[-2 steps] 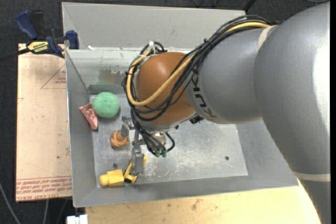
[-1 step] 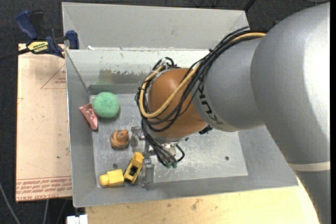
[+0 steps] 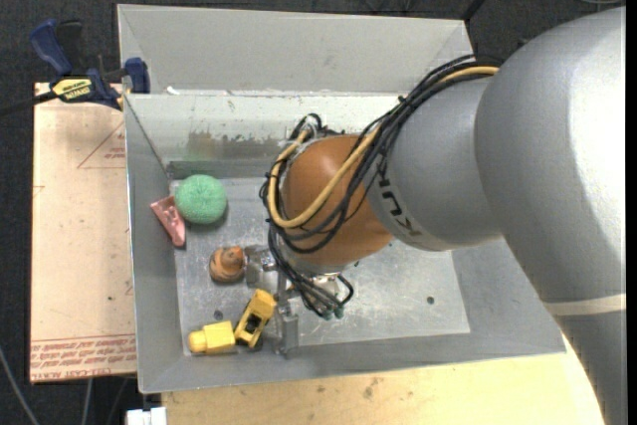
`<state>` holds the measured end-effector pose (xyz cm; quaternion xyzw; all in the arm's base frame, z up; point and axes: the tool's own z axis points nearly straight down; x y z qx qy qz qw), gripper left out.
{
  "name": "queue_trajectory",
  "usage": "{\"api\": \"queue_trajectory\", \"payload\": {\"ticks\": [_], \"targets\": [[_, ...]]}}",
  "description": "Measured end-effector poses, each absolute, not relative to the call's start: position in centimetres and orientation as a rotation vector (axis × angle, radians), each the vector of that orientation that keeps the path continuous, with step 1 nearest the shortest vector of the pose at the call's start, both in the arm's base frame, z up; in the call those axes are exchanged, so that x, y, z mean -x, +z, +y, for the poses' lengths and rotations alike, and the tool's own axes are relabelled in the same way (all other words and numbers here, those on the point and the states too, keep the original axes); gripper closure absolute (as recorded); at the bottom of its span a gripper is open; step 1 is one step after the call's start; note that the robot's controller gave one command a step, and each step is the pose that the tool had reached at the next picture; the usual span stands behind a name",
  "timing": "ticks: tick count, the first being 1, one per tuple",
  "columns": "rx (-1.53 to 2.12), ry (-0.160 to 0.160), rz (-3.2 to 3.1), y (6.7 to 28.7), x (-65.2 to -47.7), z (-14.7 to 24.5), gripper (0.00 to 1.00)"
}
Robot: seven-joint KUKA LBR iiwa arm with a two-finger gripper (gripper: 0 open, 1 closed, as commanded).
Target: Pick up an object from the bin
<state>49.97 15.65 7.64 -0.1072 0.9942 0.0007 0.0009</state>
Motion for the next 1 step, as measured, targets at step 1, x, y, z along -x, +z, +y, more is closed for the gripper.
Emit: {"api": "queue_trajectory", "payload": {"ticks": [1], "targets": [[0.434, 0.000, 3.104, 7.43, -49.68, 17.01, 0.00]]}}
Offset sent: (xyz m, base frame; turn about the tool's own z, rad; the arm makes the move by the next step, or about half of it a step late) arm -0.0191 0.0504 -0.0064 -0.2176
